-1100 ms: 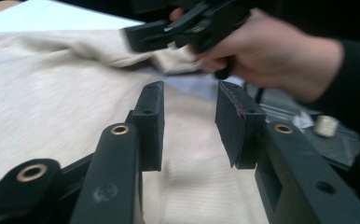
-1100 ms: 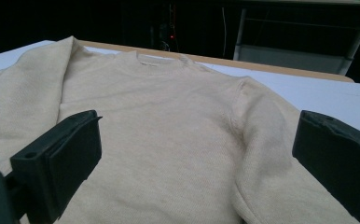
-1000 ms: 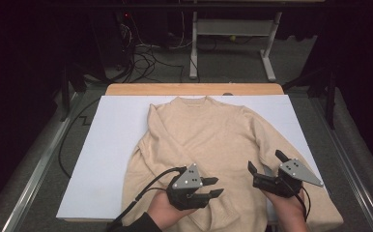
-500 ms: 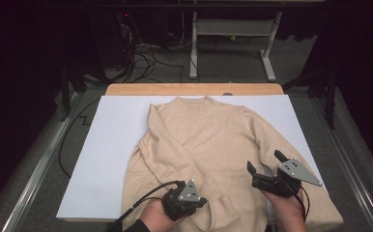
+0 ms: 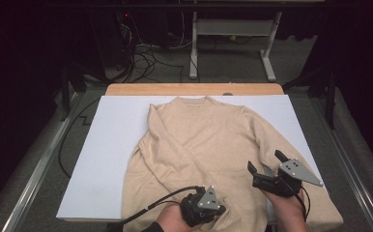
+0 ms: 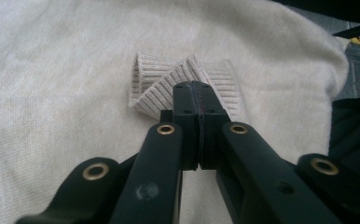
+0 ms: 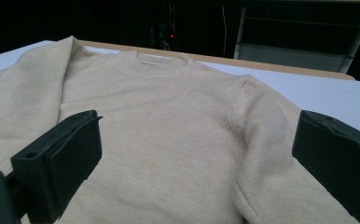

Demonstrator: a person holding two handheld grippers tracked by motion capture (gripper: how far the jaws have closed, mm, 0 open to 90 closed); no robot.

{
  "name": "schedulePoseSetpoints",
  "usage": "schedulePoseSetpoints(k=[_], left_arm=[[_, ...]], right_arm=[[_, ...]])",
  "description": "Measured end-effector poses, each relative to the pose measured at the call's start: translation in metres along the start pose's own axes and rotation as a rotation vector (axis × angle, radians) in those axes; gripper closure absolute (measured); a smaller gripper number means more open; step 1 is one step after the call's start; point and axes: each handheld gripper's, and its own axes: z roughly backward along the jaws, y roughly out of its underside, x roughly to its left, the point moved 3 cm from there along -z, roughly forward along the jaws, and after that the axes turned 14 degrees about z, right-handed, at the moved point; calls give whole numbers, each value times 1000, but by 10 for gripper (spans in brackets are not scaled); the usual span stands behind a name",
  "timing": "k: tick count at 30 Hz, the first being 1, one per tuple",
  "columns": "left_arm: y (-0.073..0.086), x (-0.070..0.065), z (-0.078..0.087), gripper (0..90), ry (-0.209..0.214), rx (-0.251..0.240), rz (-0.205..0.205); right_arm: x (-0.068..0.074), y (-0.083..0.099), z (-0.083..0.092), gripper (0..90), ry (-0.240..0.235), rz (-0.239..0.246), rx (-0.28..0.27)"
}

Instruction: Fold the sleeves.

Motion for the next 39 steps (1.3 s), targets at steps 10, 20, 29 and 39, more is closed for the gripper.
schedulePoseSetpoints(k=[10, 20, 29, 39], left_arm=[[-2, 2, 9, 517, 59, -66, 79], [0, -7, 9, 841, 28, -73, -3], [1, -44, 24, 792, 135, -95, -110], [6, -1, 40, 659, 48, -172, 2]], right_arm=[[2, -1, -1, 17, -1, 5, 2], [1, 0, -1, 17, 0, 5, 3], [2, 0, -1, 17, 0, 4, 2], [3, 0, -2, 17, -4, 5, 7]])
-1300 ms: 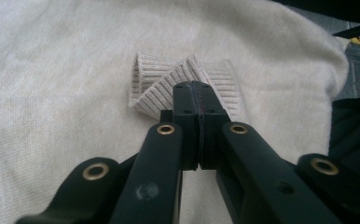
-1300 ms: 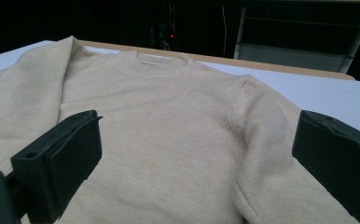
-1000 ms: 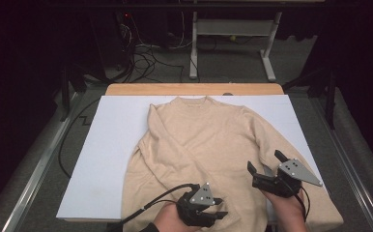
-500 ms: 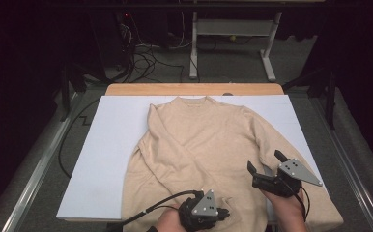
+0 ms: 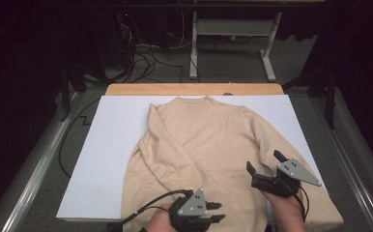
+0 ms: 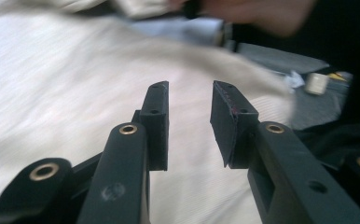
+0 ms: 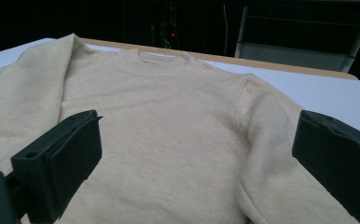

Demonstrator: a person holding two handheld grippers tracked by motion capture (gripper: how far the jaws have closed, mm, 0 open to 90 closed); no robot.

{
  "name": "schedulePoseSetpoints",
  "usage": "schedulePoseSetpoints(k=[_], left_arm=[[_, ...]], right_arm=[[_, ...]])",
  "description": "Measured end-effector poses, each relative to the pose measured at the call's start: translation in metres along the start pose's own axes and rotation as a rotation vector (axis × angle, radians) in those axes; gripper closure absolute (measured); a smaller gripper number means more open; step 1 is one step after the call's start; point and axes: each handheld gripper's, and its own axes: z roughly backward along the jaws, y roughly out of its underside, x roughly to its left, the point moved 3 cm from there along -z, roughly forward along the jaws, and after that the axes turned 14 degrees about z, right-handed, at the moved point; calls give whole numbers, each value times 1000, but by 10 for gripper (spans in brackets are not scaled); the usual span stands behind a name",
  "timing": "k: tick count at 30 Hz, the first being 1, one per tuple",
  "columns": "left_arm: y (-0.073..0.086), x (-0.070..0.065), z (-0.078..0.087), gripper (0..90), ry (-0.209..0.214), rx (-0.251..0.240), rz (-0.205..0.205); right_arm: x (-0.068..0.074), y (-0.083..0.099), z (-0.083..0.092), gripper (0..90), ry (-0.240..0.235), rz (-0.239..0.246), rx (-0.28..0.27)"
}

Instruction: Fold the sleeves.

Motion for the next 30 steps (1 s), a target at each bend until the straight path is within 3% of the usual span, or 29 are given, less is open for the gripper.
schedulePoseSetpoints(k=[5, 8, 16, 23, 27, 30], left_arm=[[7, 37, 9, 657, -80, -26, 73], [11, 54, 21, 607, -133, -52, 103], [28, 105, 69, 505, -291, -110, 202], [53, 144, 110, 400, -422, -208, 311], [68, 170, 121, 402, -509, -209, 396], [72, 184, 124, 402, -548, -213, 435]], right_arm=[[0, 1, 0, 17, 2, 0, 1], [-1, 1, 0, 17, 2, 1, 1], [-1, 2, 0, 17, 2, -2, 8], [-1, 2, -1, 15, -3, -4, 15], [-2, 2, -1, 15, 0, -6, 15], [-2, 2, -1, 15, 2, -4, 16]])
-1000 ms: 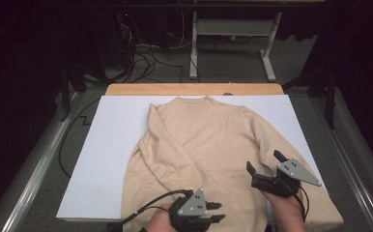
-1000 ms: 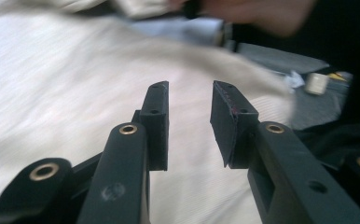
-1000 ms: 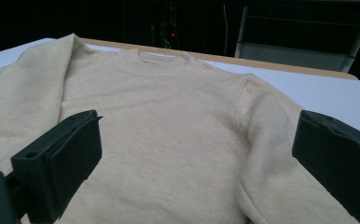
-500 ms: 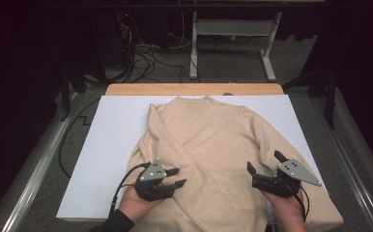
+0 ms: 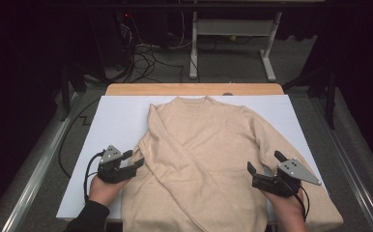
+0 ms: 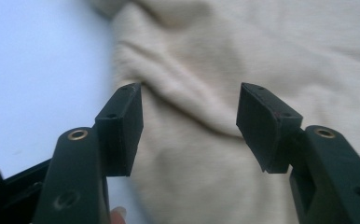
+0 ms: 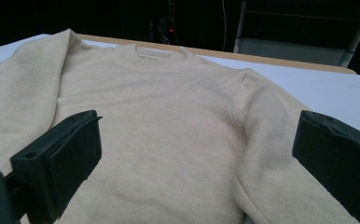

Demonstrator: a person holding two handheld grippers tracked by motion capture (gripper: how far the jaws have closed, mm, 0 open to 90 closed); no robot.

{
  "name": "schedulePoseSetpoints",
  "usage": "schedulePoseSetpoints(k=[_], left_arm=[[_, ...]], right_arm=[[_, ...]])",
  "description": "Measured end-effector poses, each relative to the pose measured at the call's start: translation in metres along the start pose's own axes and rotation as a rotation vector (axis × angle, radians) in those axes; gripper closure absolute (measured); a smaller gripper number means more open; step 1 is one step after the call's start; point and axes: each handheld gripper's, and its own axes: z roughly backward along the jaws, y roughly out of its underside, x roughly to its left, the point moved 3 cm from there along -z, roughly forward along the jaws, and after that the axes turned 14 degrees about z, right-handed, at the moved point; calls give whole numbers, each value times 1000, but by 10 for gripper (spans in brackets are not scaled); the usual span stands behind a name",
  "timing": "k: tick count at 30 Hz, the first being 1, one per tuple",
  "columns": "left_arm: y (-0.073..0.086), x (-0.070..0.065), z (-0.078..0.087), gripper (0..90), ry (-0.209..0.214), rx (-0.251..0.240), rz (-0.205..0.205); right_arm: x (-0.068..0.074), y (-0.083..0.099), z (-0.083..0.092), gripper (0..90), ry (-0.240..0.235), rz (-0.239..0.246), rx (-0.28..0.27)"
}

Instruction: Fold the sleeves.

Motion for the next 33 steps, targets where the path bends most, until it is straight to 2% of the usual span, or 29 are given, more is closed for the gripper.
schedulePoseSetpoints(k=[4, 8, 14, 18, 25, 33], left_arm=[[-2, 7, -5, 402, -26, -5, 17], [-7, 11, -8, 405, -33, -20, 33], [-19, 13, -15, 406, -48, -21, 29], [-20, 10, -15, 405, -39, -30, 21], [-18, 12, -9, 401, -13, -58, 22], [-14, 18, 2, 399, 9, -97, 13]], right_arm=[[-1, 0, 0, 15, 1, 2, 1], [-2, 1, 0, 15, 2, 0, 6], [-3, 2, 2, 15, 7, -1, 5], [-8, 1, 6, 15, 24, 4, 8], [-43, 11, 26, 16, 90, -42, 56], [-84, 36, 57, 15, 171, -95, 162]])
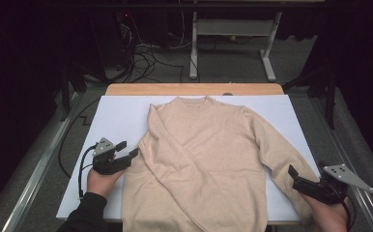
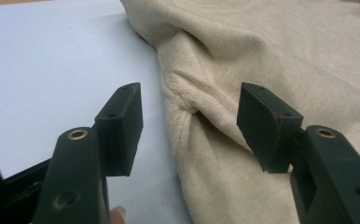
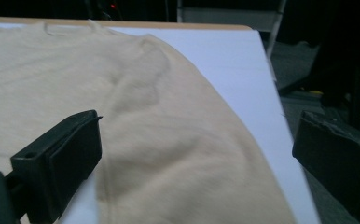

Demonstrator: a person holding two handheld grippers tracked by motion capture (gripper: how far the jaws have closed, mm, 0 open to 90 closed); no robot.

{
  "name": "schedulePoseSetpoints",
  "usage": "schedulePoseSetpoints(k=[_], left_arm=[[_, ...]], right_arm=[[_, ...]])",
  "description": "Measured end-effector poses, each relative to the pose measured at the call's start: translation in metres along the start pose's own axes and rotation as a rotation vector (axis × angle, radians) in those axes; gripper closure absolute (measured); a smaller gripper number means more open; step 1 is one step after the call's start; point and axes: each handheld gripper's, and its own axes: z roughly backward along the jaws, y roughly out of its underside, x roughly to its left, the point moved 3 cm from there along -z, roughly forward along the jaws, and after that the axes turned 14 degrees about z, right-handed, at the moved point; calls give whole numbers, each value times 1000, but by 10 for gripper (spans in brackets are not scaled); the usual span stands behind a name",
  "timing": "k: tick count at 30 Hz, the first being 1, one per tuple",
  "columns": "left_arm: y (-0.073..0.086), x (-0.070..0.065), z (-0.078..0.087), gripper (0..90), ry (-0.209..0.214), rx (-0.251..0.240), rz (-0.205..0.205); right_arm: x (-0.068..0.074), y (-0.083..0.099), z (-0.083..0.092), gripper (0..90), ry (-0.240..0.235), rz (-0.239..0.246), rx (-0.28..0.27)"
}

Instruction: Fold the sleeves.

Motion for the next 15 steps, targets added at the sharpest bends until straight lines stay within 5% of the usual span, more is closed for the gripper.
schedulePoseSetpoints(k=[8, 15], left_arm=[[2, 0, 6, 271, 27, -31, -13], [3, 2, 8, 0, 55, -8, -3]], right_arm=[[-26, 23, 13, 18, 45, 1, 73], [-36, 41, 9, 101, 14, -17, 165]])
